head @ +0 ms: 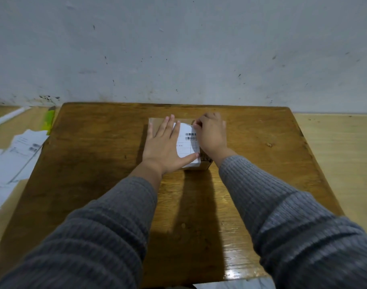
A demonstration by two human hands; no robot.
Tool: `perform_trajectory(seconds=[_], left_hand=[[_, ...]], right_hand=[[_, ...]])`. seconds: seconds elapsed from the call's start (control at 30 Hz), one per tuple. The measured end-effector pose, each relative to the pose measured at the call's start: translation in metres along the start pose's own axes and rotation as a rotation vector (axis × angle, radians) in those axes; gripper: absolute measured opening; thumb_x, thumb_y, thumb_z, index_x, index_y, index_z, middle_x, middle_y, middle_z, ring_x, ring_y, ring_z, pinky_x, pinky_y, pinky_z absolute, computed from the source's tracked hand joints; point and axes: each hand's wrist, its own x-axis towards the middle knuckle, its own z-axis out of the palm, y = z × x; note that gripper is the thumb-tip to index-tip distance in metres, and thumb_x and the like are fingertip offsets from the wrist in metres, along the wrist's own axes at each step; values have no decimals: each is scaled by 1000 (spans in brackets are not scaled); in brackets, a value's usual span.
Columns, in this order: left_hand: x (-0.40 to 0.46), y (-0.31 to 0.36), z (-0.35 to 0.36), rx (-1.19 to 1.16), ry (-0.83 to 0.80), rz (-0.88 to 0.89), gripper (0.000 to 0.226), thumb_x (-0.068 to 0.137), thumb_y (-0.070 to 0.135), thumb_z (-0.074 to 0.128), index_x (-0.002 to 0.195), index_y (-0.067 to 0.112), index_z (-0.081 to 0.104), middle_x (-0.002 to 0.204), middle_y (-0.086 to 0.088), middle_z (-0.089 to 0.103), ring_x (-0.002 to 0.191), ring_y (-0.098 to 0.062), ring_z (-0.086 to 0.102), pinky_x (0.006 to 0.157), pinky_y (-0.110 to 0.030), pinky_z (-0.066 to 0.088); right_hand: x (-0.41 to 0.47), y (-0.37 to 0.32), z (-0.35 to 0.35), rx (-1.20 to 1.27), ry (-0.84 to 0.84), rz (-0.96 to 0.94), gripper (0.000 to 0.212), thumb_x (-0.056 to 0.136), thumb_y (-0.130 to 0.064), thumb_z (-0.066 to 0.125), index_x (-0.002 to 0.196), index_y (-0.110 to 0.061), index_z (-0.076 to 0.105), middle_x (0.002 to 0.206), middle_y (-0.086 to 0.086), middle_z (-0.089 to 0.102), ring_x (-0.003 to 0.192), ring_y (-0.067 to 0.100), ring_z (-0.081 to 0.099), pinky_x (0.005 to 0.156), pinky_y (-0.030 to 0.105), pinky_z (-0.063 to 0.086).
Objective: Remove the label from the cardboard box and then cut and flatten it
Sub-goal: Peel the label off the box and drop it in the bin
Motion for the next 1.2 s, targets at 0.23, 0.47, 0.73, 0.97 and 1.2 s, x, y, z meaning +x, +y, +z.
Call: perform_trajectory(seconds=[0.23,0.47,0.73,0.97,1.2], left_hand=[[-1,-1,0,-14,5,18,117,66,92,13,154,16,0,161,-3,-12,147,-15,-14,117,-53,-8],[0,-1,3,-13,41,26,116,67,92,12,154,17,1,162,-2,-10,148,-15,-13,117,-53,-8],[1,-2,4,-31,45,18,117,67,93,14,154,14,2,162,-2,-9,148,-15,-12,117,-53,-5],[1,-1,2,-30,35,8,120,65,94,14,154,14,2,162,-2,-8,148,-15,-11,117,-53,-5],[1,-2,2,-41,26,1,118,66,90,19,154,14,-1,162,-1,-10,148,-13,-12,117,-52,-6]], right_hand=[[-10,-10,-9,139,-10,80,17,95,-18,48,98,-14,64,95,-3,64,99,20,53,93,34,34],[-3,-8,-6,221,10,112,23,93,-9,49,107,-20,64,88,5,68,97,27,52,85,40,42],[2,-4,-4,9,-39,-29,18,89,-29,60,99,-18,71,98,0,68,103,23,46,88,35,33],[-1,-8,-2,-97,108,-59,16,87,-27,61,91,-19,74,109,-1,60,109,22,42,98,35,26],[-2,-14,3,240,-44,81,9,88,-11,61,85,-8,68,94,5,66,90,18,57,84,30,47]])
